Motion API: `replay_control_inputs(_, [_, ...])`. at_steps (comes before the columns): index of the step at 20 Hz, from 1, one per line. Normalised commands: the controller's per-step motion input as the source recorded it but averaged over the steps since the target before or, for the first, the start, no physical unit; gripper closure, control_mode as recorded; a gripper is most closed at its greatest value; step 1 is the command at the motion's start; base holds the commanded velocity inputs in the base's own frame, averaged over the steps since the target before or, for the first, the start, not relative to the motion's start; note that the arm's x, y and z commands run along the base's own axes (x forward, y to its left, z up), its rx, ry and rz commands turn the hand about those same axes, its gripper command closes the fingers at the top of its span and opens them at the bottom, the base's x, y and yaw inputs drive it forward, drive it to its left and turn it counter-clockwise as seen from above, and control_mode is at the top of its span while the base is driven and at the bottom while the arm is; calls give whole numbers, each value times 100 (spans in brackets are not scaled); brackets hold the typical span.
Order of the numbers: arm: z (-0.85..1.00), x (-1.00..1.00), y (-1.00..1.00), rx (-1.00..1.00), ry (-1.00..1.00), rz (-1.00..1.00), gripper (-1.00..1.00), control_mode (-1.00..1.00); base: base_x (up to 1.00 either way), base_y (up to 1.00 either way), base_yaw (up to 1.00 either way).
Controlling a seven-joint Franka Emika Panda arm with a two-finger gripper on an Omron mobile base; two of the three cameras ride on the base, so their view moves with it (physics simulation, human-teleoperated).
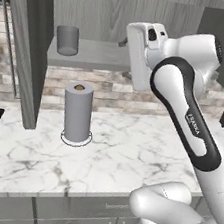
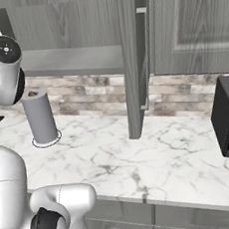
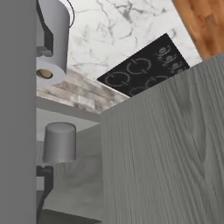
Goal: There is a bowl on the dining counter. Grab a lemon wedge from the fridge and place it in the bowl. Then get the liquor bottle and glass cup from the cabinet and place them next to the bowl.
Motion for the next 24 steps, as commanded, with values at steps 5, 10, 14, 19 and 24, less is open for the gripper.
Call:
replay_control_inputs(5, [-2, 24, 14, -2, 9, -1, -100, -100, 0, 0, 0])
replay_control_inputs(10, [-2, 14, 0, 0, -3, 0, -100, -100, 0, 0, 0])
replay_control_inputs(14, [0, 5, 1, -1, -16, 0, -100, -100, 0, 0, 0])
replay_control_inputs(19, [0, 5, 15, -2, -20, 0, -100, -100, 0, 0, 0])
replay_control_inputs(24, [1, 1, 6, 0, -2, 4, -100, -100, 0, 0, 0])
